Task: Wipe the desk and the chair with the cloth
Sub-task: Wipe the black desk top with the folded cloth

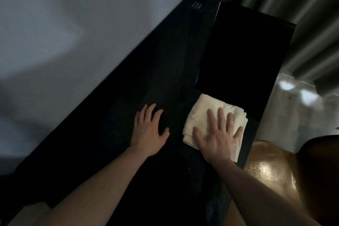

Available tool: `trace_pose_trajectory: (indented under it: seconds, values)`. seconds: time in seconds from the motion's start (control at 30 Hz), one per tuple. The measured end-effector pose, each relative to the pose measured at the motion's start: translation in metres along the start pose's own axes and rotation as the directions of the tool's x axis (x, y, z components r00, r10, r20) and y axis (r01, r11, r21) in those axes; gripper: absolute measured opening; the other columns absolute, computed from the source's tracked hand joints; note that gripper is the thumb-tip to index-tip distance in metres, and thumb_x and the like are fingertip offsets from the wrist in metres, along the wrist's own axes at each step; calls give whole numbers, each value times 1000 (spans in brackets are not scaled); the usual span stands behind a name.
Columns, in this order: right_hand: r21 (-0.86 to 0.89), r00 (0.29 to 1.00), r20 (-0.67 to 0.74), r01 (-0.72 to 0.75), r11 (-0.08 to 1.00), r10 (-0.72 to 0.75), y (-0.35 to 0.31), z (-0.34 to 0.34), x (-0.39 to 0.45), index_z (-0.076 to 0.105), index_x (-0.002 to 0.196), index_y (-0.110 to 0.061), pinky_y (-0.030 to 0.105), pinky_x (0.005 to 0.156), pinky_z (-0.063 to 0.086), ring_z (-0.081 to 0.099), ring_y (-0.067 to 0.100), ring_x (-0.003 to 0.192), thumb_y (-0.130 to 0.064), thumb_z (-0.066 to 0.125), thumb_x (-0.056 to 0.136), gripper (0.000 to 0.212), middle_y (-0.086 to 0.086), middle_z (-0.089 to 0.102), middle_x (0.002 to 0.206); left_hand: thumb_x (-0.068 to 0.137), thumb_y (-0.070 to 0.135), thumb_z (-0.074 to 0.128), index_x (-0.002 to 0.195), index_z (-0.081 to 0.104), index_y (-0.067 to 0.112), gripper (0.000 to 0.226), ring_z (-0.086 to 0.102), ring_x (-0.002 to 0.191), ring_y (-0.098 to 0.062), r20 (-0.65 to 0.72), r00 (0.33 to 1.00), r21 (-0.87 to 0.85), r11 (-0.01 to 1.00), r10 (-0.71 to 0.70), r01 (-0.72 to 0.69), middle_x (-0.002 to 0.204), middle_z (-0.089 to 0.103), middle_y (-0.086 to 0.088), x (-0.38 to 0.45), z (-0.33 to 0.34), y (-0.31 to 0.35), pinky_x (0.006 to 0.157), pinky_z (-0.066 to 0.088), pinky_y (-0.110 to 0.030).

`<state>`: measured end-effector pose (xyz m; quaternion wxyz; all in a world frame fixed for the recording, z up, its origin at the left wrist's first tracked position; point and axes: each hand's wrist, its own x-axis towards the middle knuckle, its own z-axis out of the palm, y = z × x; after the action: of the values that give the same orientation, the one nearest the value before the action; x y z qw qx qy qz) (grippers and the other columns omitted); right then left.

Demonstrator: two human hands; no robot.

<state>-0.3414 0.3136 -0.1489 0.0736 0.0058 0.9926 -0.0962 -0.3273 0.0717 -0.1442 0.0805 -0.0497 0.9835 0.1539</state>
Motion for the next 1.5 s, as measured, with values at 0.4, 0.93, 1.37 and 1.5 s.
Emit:
trace_pose_trajectory:
  seconds: [0.4,0.93,1.37,1.5]
  values:
    - [64,997,-33,-69,996,72,20,-15,69,10,167,-39,65,126,-7,-15,26,163,-81,24,95,84,-4,-2,178,105,41,49,165,17,32,68,-4,161,-30,58,998,69,998,10,-14,175,-3,0,134,-16,57,130,7,-58]
    - [44,985,-94,-144,989,148,78,-45,233,12,166,-39,67,127,0,-9,27,163,-81,27,95,84,-5,1,178,104,59,32,165,19,33,68,0,161,-32,-51,999,48,999,-5,8,175,8,2,258,-1,89,129,3,-60]
    - [55,981,-107,-157,986,162,111,-70,381,18,165,-39,69,126,-1,-3,29,163,-80,30,92,84,-3,7,177,97,56,34,159,38,33,67,19,158,-29,-138,990,29,1000,7,-3,170,28,7,264,11,80,128,16,-57]
    - [40,982,-105,-154,987,157,123,-78,425,20,165,-40,69,126,1,-1,29,163,-80,29,92,84,-4,8,177,97,56,33,159,39,34,66,19,159,-27,-146,989,26,1000,-1,5,170,29,9,265,12,79,128,17,-56]
